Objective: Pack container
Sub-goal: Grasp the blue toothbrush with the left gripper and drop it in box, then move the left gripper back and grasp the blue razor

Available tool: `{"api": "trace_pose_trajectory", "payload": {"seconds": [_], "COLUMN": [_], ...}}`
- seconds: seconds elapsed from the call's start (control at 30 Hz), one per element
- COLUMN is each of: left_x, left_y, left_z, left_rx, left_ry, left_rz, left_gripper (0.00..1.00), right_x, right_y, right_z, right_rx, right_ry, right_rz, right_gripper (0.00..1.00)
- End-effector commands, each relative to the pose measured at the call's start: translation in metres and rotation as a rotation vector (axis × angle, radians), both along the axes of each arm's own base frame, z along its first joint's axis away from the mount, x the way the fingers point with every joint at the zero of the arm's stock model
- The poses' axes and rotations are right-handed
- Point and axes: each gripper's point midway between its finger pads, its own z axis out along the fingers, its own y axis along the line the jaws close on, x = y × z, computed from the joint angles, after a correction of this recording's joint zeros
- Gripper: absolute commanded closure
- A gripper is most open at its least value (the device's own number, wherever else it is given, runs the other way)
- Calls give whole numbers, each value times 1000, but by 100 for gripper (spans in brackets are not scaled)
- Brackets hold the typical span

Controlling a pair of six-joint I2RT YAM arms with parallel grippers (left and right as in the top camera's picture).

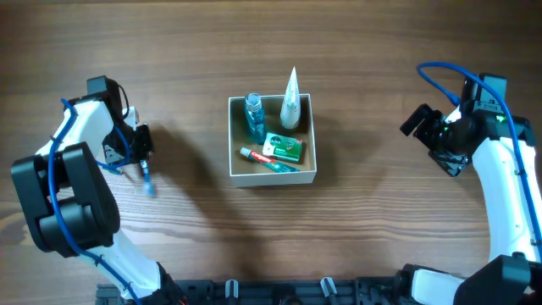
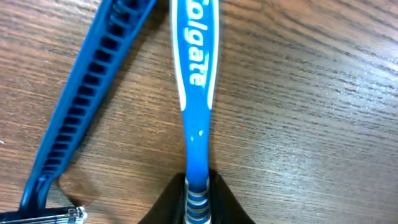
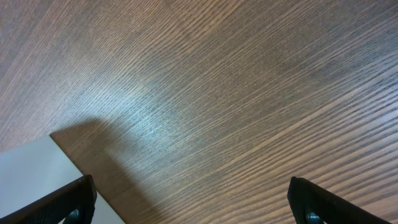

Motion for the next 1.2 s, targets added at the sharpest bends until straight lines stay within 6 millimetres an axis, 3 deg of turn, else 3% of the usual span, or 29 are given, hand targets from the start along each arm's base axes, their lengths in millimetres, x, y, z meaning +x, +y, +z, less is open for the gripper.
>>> {"api": "trace_pose_trajectory", "payload": {"seconds": [0.0,0.13,0.3,0.37,0.43,0.47,0.6,0.77,0.87,1.07,1.17], "left_x": [-8,0,33,44,41,34,2,-30,-38,-29,-21], "left_y": [-9,-12,-34,-74,-103,-130,-215,-279,-300,-312,-312], "left_z": [-14,3,93,148,176,195,227,215,194,142,129], "left_rx": [-55,-47,-20,-52,-41,-35,-43,-66,-84,-102,-72], "left_ry": [45,15,-143,-291,-378,-434,-551,-535,-476,-334,-314], "left_rz": [5,-10,-95,-284,-456,-589,-1004,-1385,-1490,-1509,-1507], "left_gripper": [95,96,96,96,96,96,96,96,96,96,96], "right_x": [-2,-2,-1,0,1,2,2,3,3,3,2], "right_y": [-1,-1,-2,-2,-2,-2,-2,-3,-3,-2,-2], "right_z": [1,1,2,2,3,3,3,3,3,3,3], "right_rx": [-12,-13,-13,-14,-16,-17,-18,-18,-18,-18,-17], "right_ry": [-4,-4,-6,-11,-18,-21,-22,-23,-23,-23,-19], "right_rz": [7,7,7,6,7,8,9,9,9,9,9], "right_gripper": [0,0,0,0,0,0,0,0,0,0,0]}}
